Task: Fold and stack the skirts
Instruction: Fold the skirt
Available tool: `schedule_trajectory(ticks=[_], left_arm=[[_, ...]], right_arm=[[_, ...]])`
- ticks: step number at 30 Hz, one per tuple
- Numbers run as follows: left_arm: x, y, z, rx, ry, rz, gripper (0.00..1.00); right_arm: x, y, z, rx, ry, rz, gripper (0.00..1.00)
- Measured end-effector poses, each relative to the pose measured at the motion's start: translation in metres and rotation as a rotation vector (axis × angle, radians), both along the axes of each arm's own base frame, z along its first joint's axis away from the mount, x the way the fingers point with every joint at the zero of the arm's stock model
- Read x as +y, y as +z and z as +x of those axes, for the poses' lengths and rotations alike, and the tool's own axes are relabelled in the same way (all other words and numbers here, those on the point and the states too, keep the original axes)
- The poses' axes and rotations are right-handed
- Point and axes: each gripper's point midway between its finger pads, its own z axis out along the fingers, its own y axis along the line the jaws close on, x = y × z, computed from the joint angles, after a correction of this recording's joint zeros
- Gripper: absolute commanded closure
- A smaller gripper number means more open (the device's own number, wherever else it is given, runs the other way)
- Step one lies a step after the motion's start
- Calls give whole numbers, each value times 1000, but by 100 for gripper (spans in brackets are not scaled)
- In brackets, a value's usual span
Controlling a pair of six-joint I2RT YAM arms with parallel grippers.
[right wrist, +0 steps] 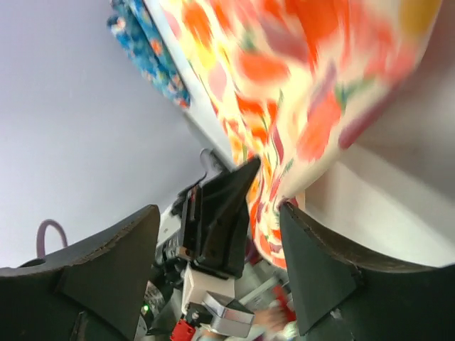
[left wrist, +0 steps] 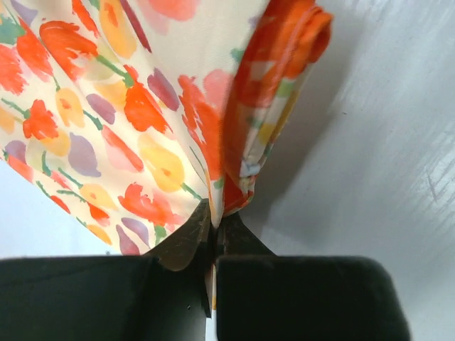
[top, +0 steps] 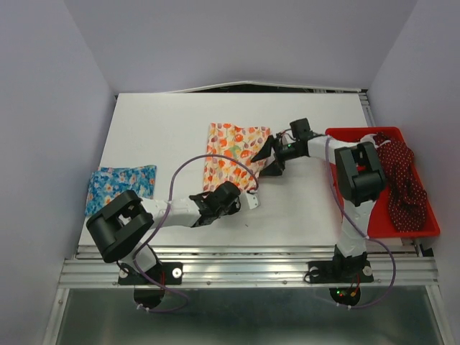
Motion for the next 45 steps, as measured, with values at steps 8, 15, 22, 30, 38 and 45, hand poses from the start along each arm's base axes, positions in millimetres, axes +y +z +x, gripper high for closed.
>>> schedule_trajectory(ticks=[8, 15, 22, 30, 38, 45], left_arm=[[1, 1, -16, 102, -43, 43, 100], [-4, 13, -33, 212, -99, 62, 100], [-9, 27, -55, 340, -161, 73, 100], [-8, 36, -70, 419, -194, 81, 100], [-17, 70, -73, 436, -226, 49, 100], [-24, 102, -63, 397, -242, 29, 100]], right_arm=[[-37, 46, 94, -427, -6, -169, 33], [-8, 58, 163, -670, 66, -115, 48], [36, 2, 165, -719, 175, -67, 48], [79, -47, 136, -784, 298, -101, 66], [77, -61, 97, -786, 340, -86, 71], [89, -64, 45, -762, 407, -42, 71]])
